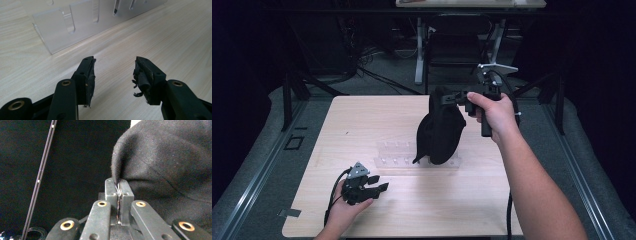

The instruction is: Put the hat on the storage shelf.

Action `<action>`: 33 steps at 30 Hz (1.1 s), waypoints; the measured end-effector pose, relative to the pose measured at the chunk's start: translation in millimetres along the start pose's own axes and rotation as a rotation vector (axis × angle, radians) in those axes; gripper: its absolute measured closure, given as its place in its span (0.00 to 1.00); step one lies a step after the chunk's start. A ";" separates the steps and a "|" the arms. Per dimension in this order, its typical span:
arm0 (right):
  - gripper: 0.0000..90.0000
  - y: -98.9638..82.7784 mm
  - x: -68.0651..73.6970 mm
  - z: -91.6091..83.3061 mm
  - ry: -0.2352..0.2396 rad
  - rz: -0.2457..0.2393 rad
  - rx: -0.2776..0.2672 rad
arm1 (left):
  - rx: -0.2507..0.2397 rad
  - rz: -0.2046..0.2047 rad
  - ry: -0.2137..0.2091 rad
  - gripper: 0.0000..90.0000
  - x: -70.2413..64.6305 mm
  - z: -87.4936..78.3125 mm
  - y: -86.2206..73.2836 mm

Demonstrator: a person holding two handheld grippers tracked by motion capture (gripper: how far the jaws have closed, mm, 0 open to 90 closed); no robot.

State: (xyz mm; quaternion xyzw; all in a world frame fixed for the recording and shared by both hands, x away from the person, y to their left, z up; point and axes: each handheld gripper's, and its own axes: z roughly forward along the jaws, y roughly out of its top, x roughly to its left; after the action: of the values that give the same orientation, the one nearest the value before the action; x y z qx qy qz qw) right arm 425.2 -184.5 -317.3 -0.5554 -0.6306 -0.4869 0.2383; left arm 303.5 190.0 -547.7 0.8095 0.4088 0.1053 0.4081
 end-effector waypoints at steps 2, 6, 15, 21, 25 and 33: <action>0.99 -0.8 0.8 1.7 0.002 -0.001 0.003 | -0.011 -0.015 -0.007 0.56 -0.1 0.1 1.6; 0.99 -1.4 1.8 5.9 0.009 -0.003 0.006 | -0.032 -0.029 -0.020 0.56 -0.4 -1.2 6.9; 0.99 -2.3 7.4 19.3 0.021 -0.007 0.017 | -0.069 -0.040 -0.039 0.57 -5.0 -5.8 19.6; 0.99 -1.9 8.1 22.7 0.025 -0.005 0.022 | -0.093 -0.025 -0.028 0.59 -6.9 -9.8 30.4; 0.99 -1.6 8.6 24.5 0.029 -0.002 0.027 | -0.102 -0.022 -0.030 0.60 -7.8 -10.5 38.9; 0.99 -1.9 9.5 26.2 0.027 -0.002 0.024 | -0.093 0.043 -0.036 0.59 -22.9 -7.8 56.9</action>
State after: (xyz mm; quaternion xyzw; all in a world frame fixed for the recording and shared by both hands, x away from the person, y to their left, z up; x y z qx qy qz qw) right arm 427.1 -156.8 -320.8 -0.5454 -0.6337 -0.4868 0.2529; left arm 317.6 158.4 -496.5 0.8001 0.3784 0.1182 0.4503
